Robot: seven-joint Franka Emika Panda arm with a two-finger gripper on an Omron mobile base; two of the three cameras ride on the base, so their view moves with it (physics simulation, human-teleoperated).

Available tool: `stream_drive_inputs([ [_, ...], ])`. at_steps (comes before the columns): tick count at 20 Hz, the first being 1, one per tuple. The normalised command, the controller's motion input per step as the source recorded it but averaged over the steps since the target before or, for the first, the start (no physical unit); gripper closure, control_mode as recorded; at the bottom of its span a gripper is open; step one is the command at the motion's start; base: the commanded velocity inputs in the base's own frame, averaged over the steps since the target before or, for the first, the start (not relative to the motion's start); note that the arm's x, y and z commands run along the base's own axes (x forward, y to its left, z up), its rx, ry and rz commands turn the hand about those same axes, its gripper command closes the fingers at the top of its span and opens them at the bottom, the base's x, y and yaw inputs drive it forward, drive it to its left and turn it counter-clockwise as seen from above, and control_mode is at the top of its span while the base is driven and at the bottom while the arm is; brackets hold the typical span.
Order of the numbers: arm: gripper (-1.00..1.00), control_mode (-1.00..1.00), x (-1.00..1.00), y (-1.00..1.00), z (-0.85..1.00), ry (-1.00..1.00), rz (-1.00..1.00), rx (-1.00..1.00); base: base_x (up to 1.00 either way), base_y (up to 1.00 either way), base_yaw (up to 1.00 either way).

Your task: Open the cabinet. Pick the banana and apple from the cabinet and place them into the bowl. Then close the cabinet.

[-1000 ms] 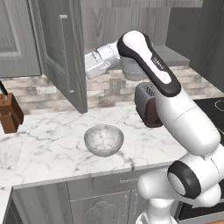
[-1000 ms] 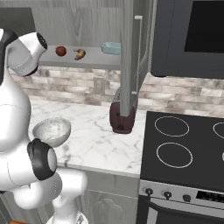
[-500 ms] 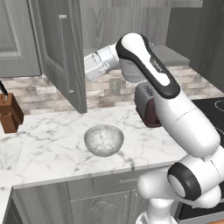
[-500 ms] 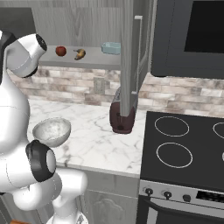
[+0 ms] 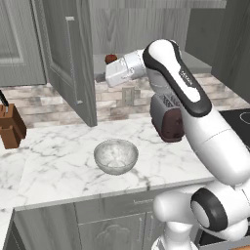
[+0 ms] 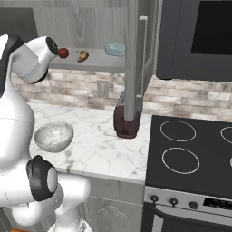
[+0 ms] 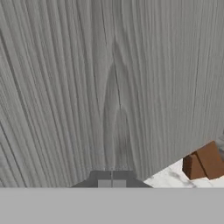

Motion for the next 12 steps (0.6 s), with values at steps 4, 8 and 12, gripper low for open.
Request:
stream_drive_inputs([
  [4, 1.00, -1.00, 0.17, -0.61, 0.06, 0.06, -0.13, 0.00, 0.00, 0.00, 0.00],
  [8, 1.00, -1.00, 0.06, -0.47, 0.00, 0.00, -0.07, 0.00, 0.00, 0.00, 0.00],
  [12, 1.00, -1.00, 0.19, -0.31, 0.00, 0.00, -0.02, 0.00, 0.00, 0.00, 0.00],
])
